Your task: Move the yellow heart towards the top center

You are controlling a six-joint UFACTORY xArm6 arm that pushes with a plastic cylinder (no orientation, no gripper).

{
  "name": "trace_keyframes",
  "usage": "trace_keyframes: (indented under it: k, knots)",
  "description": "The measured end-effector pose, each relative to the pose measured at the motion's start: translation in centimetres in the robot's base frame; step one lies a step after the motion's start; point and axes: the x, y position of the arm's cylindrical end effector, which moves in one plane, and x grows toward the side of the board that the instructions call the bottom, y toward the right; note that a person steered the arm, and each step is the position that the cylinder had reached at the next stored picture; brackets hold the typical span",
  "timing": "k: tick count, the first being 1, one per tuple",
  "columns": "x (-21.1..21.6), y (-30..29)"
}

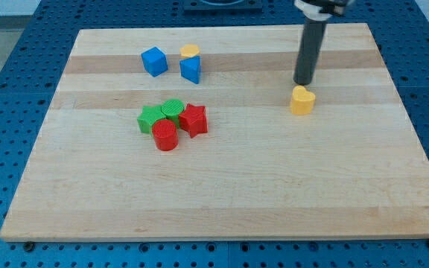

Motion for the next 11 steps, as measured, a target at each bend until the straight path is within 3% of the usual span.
trace_keyframes:
  k: [3,4,7,11]
  knots:
    - [7.6,1.7]
    - [7.7,1.2]
    - [5.7,-3.6]
    - [0.0,-5.0]
